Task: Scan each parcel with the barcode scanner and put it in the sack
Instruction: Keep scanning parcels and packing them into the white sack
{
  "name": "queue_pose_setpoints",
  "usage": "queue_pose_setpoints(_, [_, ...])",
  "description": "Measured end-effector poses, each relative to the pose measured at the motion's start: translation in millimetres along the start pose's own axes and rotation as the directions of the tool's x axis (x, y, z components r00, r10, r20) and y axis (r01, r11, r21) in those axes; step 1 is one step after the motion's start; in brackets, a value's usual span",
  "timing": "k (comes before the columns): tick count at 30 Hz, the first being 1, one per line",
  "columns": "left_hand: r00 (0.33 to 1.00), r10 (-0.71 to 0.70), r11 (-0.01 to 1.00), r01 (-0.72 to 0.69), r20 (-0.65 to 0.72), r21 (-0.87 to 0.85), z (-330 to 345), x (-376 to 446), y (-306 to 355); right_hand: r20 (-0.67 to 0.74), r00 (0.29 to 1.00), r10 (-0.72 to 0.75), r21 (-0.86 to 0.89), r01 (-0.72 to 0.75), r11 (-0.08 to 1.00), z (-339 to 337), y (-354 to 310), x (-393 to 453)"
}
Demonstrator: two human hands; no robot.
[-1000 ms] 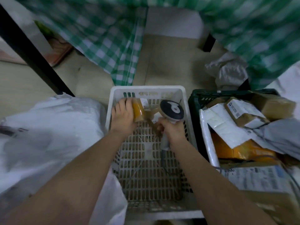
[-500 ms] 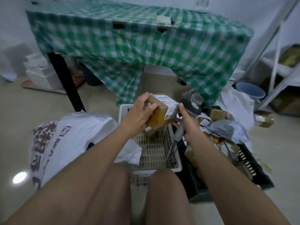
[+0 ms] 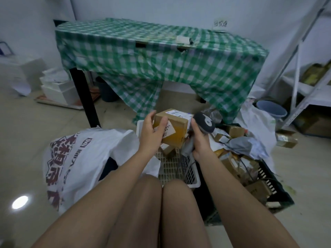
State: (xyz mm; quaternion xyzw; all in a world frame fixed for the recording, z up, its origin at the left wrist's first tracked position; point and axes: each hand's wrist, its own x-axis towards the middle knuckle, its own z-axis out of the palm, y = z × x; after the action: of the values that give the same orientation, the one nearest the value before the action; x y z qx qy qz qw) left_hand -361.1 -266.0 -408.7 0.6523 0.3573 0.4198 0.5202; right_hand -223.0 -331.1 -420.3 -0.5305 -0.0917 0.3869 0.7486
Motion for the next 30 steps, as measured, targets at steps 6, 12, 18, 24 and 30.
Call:
queue_pose_setpoints(6, [0.903, -0.328, 0.928, 0.363, 0.278, -0.085, -8, 9, 9, -0.013, 0.998, -0.059, 0.026, 0.059, 0.998, -8, 4, 7])
queue_pose_setpoints(12, [0.729, -0.507, 0.77, 0.623, 0.459, -0.139, -15, 8, 13, -0.031, 0.993, -0.118, -0.086, 0.115, 0.99, -14, 2, 9])
queue_pose_setpoints(18, [0.821, -0.476, 0.824, 0.541, 0.314, -0.166, -15, 13, 7, 0.034, 0.988, -0.152, -0.295, 0.155, 0.943, -20, -10, 2])
queue_pose_setpoints(24, [0.874, -0.455, 0.887, 0.461, 0.173, 0.005, -17, 26, -1, 0.275, 0.959, -0.066, -0.596, 0.224, 0.771, -40, -30, -13])
queue_pose_setpoints(30, [0.885, -0.445, 0.895, 0.443, 0.136, 0.043, -11, 32, -7, 0.323, 0.946, -0.017, -0.71, 0.254, 0.657, -57, -40, -31])
